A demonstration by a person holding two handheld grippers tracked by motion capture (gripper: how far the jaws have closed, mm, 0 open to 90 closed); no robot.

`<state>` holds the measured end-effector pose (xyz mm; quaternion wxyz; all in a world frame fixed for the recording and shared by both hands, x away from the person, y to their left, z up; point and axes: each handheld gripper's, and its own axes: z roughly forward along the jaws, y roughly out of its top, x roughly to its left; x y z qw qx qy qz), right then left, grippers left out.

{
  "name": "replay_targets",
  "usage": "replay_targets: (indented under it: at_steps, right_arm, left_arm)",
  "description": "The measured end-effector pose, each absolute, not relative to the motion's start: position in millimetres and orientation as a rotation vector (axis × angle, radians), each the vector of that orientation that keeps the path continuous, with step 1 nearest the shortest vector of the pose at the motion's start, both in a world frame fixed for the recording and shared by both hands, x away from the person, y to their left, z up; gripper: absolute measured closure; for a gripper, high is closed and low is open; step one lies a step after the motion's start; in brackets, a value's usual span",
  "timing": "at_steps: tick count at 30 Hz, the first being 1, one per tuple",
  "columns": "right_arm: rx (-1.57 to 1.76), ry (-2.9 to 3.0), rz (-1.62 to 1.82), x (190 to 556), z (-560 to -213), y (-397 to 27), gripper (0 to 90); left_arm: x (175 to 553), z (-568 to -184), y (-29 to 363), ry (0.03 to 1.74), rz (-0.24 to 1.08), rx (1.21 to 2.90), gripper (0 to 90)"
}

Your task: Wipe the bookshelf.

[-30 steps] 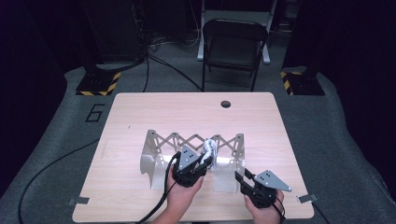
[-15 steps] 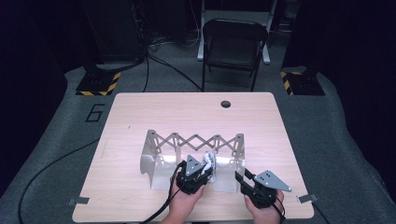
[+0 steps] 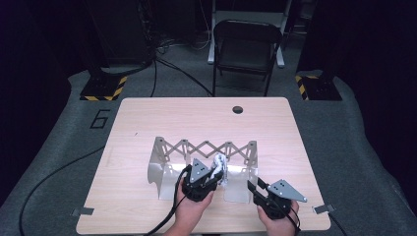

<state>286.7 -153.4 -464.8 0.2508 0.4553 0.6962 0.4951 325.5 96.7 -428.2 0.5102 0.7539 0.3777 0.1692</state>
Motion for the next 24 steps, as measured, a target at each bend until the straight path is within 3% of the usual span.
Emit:
replay_targets:
  at_steps: [12, 24]
  right_arm:
    - [1.239, 1.895, 1.347, 286.2, -465.1, -153.3, 65.6]
    - [1.228, 1.901, 1.346, 286.7, -465.6, -154.2, 65.3]
  left_arm:
    - [317.4, -403.8, 97.1, 0.865, 0.408, 1.779, 77.1]
    - [322.8, -435.4, 102.2, 0.919, 0.430, 1.833, 77.0]
